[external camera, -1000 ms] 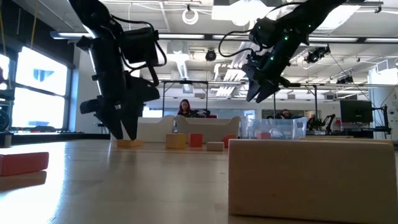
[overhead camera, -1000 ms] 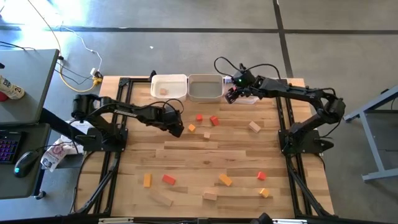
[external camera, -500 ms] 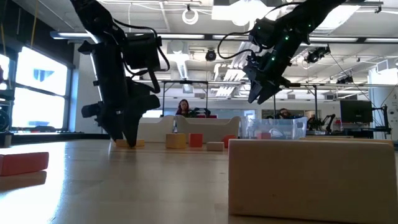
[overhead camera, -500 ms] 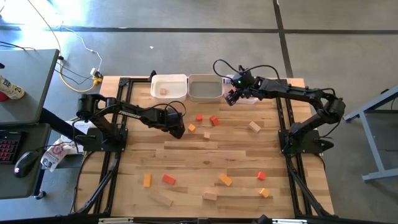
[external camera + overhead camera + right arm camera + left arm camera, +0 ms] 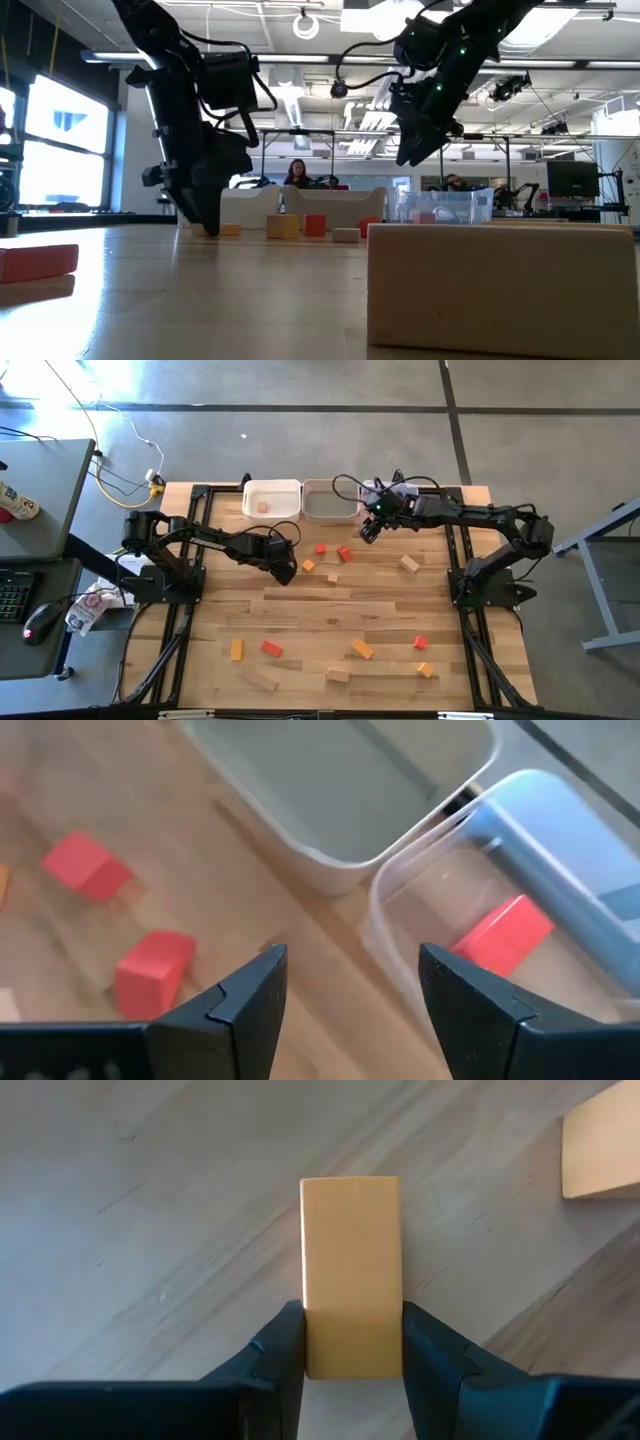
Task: Sort & place blocks by color
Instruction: Put the yellow block into the gray bin
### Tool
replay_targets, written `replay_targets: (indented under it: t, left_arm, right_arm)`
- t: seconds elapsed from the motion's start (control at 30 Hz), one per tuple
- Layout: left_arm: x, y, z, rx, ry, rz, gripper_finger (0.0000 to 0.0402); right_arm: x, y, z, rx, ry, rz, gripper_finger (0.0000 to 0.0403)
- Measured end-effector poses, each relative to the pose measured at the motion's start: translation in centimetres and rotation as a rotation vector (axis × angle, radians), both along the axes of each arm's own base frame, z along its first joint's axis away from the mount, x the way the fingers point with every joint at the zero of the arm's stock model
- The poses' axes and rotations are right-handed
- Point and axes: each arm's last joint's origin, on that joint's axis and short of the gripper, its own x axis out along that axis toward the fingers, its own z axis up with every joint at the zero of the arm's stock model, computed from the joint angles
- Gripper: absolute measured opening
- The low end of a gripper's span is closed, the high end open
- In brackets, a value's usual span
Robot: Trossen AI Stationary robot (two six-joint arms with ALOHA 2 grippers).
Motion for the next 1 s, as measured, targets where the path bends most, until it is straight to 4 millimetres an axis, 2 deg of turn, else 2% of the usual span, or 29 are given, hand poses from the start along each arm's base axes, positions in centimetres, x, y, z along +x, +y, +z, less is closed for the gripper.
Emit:
replay_targets:
  t: [0.23, 0.5, 0.73, 1.0]
  left_arm:
    - [0.3, -0.3, 2.8, 0.053, -0.144, -0.075, 0.0102]
    - [0.7, 0.5, 5.5, 0.161, -0.324, -0.144, 0.0102]
    - [1.2, 2.5, 6.9, 0.272, -0.438, -0.226, 0.0102]
    - [0.9, 5.4, 7.9, 0.410, -0.495, -0.250, 0.0102]
  right_arm:
    - [-0.2, 1.8, 0.4, 0.005, 0.031, 0.009, 0.0211]
    - [-0.4, 4.3, 2.1, 0.017, -0.051, 0.020, 0.0211]
    - [-0.1, 6.0, 2.3, 0.043, -0.088, 0.028, 0.0211]
    - [0.2, 7.3, 2.3, 0.076, -0.127, -0.021, 0.0211]
